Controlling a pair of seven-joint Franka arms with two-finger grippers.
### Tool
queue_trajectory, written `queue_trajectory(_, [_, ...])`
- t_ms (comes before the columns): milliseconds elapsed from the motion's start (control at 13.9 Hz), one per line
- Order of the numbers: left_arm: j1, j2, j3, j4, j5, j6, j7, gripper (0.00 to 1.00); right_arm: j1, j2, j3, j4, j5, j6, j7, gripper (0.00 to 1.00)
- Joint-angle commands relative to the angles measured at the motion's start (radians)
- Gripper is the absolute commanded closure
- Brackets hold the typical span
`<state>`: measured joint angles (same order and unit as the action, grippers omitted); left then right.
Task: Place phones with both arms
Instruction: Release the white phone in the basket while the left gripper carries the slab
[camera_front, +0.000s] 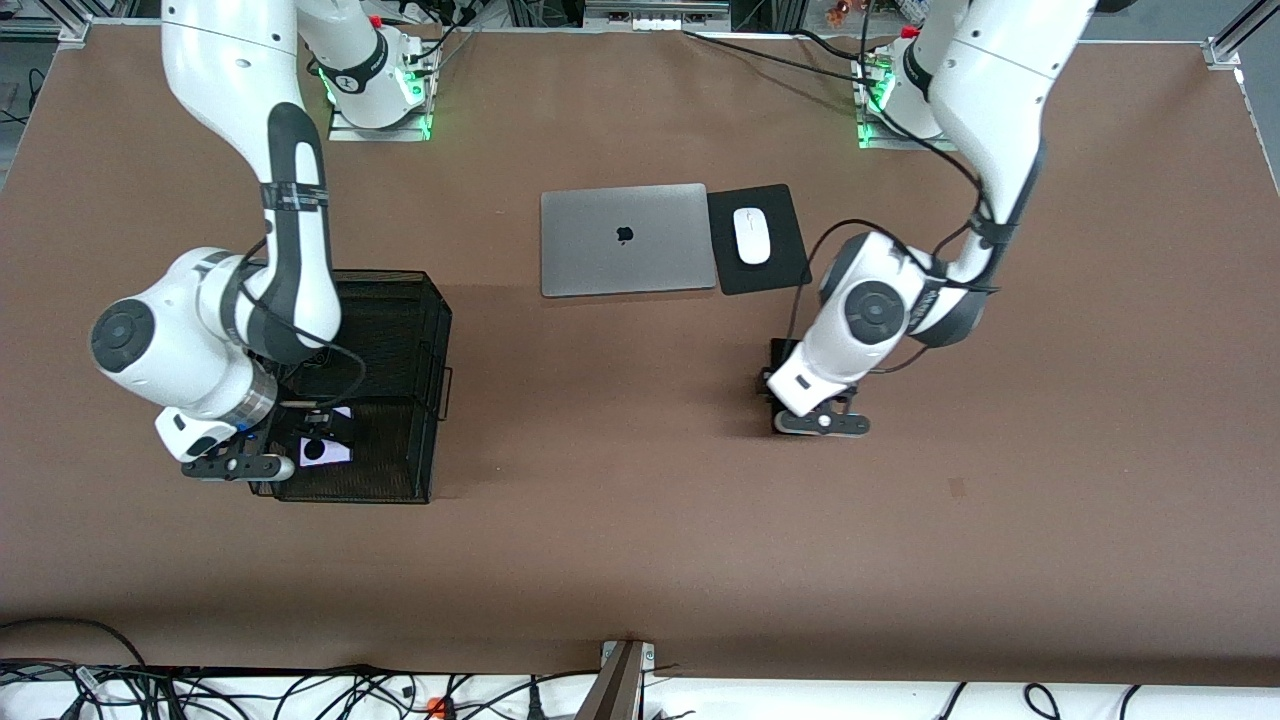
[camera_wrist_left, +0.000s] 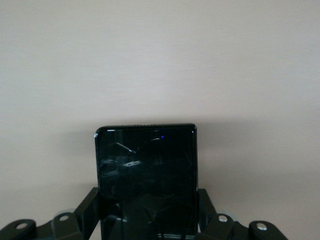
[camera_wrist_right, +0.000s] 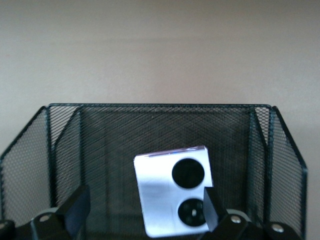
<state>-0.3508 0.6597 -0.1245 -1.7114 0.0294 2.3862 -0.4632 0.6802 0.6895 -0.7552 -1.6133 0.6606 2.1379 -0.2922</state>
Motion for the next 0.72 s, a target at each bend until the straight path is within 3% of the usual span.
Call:
queue_trajectory(0, [-0.094,0.127,0.037,0.246,0.010,-0.126,-0.121,1.00,-0.045,0.008,0.002,0.104,-0.031,-0.139,-0.013,0.00])
queue_trajectory(360, [-0.224,0.256,0.115,0.442,0.007,-0.156,-0.274,1.00,-0.077,0.008,0.002,0.246,-0.113,-0.326,0.091,0.00])
queue_trajectory(648, [-0.293,0.278,0.117,0.480,0.004,-0.150,-0.288,1.00,-0.076,0.008,0.005,0.247,-0.113,-0.325,0.100,0.00])
